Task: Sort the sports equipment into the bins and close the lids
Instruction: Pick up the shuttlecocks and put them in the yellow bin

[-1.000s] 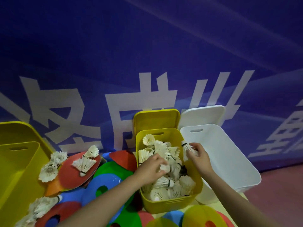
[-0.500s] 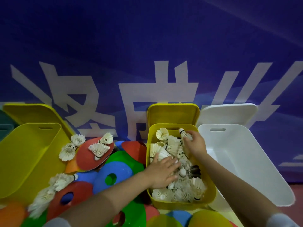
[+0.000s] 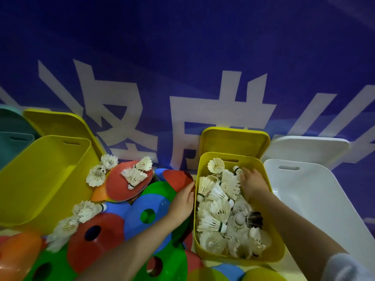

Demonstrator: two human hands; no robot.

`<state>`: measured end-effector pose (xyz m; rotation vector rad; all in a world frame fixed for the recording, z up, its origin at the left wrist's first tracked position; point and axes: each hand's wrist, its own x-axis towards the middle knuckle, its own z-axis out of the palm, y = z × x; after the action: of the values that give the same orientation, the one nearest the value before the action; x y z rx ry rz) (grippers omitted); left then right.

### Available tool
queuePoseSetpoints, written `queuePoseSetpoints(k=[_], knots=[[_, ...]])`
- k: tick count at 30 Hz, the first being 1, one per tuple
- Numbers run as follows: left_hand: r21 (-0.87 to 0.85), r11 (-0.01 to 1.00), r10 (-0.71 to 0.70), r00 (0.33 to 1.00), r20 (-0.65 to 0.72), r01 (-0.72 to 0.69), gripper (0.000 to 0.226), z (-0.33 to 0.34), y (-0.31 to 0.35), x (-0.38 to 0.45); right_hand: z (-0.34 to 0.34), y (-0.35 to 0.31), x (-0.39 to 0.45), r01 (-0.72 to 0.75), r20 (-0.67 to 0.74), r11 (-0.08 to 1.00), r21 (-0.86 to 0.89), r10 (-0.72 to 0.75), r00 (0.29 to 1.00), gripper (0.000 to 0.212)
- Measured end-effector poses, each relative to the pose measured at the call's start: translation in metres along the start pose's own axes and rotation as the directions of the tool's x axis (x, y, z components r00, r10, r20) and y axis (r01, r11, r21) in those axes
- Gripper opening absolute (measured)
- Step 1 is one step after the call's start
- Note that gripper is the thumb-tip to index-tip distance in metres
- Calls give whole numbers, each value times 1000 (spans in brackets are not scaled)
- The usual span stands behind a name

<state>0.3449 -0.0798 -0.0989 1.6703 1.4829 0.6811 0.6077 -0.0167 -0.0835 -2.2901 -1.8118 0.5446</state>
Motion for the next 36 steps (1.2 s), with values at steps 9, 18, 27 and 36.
queuePoseSetpoints(k=[9,18,27,36], knots=[[-123,991,57,998,24,-53,33,-39,-17,-19,-22,-81,-51,279,-404,933,228,-170,899,39],[47,999,14,984,-176,-6,38,-168,-98,-32,39,-201,-87,393,-178,858,331,-352,919,27],[233,967,-68,984,-165,106,40,-246,-155,-12,104,-289,-77,406,27,886,224,-422,906,35],[303,950,-68,997,-41,77,49,-237,-167,52,150,-342,-23,744,390,588,-317,-634,668,55]])
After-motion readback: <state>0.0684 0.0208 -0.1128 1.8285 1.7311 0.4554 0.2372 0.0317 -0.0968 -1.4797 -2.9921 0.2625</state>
